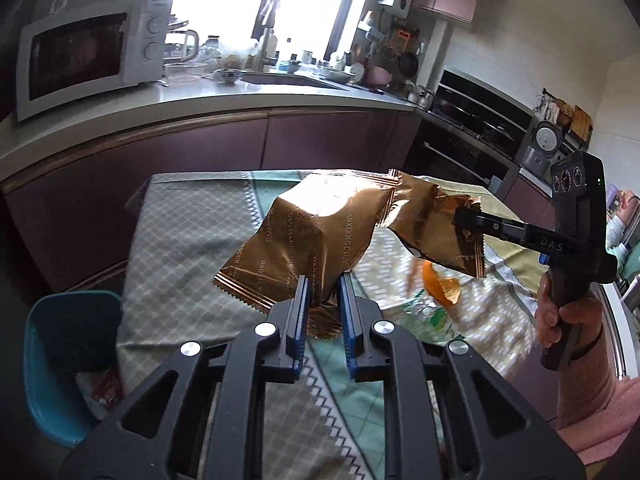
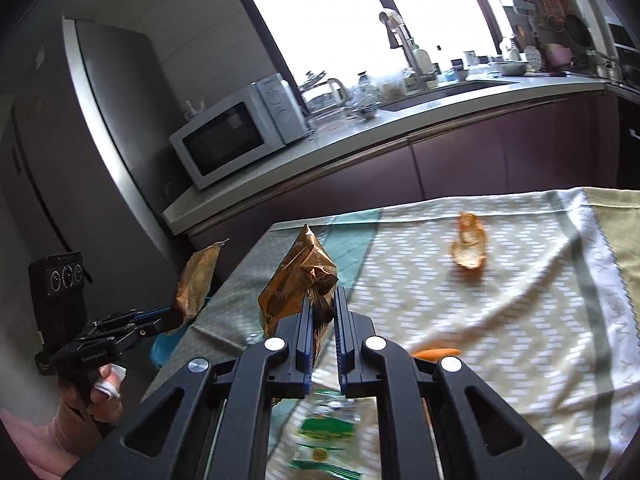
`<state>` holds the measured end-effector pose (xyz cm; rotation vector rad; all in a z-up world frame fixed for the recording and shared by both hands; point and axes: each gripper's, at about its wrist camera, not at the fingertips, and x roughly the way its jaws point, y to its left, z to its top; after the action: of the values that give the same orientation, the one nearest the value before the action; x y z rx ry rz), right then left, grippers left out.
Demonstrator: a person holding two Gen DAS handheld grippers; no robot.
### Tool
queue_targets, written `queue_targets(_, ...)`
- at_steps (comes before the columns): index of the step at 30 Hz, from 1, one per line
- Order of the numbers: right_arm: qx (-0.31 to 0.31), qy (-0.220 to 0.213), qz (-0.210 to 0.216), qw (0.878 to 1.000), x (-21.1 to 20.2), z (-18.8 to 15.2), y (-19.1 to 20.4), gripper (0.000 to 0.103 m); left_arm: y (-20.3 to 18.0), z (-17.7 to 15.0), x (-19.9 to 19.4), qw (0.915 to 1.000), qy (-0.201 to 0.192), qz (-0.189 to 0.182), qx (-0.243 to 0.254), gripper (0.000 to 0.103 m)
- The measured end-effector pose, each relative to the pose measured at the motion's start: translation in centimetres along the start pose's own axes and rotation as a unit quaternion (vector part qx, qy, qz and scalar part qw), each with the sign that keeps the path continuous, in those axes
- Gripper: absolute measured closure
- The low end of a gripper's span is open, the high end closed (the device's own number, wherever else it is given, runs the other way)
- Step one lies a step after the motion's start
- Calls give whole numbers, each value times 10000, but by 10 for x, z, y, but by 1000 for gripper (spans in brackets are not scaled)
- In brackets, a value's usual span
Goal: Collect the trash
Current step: 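Carry both gold wrappers to the teal bin, then open both grippers over the teal bin to drop the wrappers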
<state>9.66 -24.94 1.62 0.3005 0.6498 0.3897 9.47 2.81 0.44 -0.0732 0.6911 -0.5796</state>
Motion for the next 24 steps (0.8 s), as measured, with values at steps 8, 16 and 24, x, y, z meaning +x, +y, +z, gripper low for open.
queue_targets(8, -535, 732, 1028, 9906, 86, 0, 97, 95, 95, -28, -58, 9934, -116, 884, -726, 87)
queue_targets(16, -856, 1344, 1466, 9763, 165, -3, 173, 95, 171, -59, -85, 9797, 68, 1573, -1244, 87)
queue_targets(24, -974, 1857, 1278, 9694, 227, -14, 211, 95, 216, -86, -70, 9700, 441, 1790, -1587, 86)
